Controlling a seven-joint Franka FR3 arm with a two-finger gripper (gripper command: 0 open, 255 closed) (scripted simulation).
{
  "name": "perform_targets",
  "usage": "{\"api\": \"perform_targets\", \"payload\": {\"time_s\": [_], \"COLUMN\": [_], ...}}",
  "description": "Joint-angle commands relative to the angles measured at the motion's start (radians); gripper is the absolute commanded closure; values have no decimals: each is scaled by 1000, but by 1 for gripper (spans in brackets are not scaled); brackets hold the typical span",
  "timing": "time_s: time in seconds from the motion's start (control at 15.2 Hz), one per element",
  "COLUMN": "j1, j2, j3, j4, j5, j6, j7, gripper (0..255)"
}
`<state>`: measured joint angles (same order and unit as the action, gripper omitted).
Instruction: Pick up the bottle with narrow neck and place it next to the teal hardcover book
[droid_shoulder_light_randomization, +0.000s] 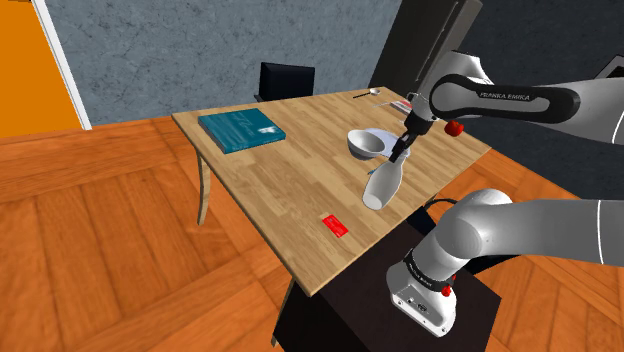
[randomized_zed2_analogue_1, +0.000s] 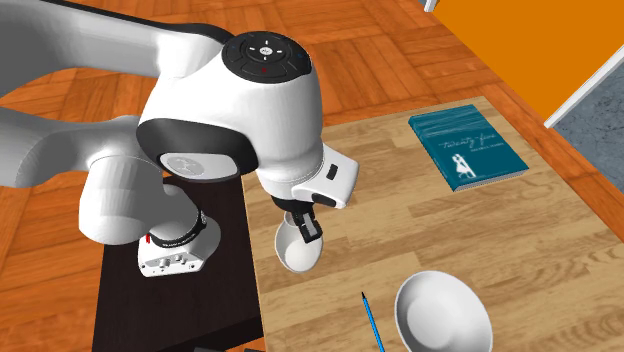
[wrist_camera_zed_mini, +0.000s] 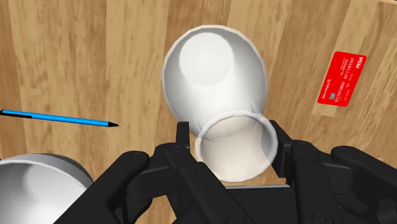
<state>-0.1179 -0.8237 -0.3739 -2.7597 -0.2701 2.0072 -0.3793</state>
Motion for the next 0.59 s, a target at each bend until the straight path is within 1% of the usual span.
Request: {"api": "perform_targets", "payload": {"time_s": [0.0,0.13,0.53], "j1": [0,0,8], "j2": [0,1,-20], "j3": [0,0,22], "j4": [-1,-1,68], "j5": [0,0,20], "j6": [0,0,-89], "j7": [0,0,0], "gripper": [255,255,255]}}
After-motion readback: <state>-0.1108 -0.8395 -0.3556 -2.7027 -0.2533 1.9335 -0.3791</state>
